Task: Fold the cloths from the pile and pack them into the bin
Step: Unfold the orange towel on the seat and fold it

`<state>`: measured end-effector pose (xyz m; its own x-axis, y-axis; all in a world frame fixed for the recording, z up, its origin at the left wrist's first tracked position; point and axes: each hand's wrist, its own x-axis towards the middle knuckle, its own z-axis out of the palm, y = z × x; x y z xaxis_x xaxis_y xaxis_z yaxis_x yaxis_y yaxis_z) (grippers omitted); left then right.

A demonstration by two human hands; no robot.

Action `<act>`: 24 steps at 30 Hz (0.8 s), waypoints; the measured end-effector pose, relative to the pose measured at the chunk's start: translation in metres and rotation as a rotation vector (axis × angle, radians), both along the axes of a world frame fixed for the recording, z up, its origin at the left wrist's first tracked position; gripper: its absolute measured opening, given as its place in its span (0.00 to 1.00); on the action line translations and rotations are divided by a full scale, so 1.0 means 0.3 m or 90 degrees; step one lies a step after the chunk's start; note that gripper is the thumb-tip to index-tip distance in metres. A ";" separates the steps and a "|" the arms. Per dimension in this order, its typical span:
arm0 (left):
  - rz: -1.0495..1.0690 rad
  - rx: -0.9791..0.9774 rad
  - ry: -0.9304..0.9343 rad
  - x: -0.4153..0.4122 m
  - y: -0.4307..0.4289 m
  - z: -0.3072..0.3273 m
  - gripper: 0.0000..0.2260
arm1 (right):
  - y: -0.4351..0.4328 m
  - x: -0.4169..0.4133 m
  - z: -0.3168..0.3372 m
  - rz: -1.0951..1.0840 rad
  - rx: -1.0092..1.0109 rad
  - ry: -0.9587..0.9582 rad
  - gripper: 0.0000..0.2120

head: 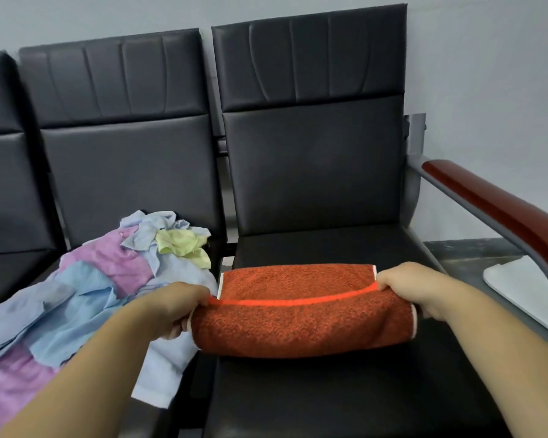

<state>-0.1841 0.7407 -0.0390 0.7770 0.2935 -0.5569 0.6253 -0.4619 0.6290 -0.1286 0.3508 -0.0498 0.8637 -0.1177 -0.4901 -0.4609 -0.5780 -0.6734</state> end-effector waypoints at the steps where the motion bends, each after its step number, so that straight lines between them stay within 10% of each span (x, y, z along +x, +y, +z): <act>1: 0.021 -0.014 -0.012 0.007 0.000 -0.008 0.08 | -0.001 0.007 -0.008 -0.007 0.012 -0.003 0.22; 9: 0.091 -0.057 -0.246 0.132 0.008 -0.093 0.05 | 0.037 0.073 -0.012 -0.018 -0.048 -0.185 0.10; 24: 0.056 0.248 -0.368 0.315 -0.073 -0.321 0.07 | 0.083 0.201 -0.216 -0.034 -0.288 -0.271 0.09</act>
<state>-0.0896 0.7189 -0.1353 0.8810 0.4632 0.0966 0.2858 -0.6837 0.6714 -0.0683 0.3756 -0.1147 0.9595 -0.2815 0.0036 -0.2424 -0.8326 -0.4980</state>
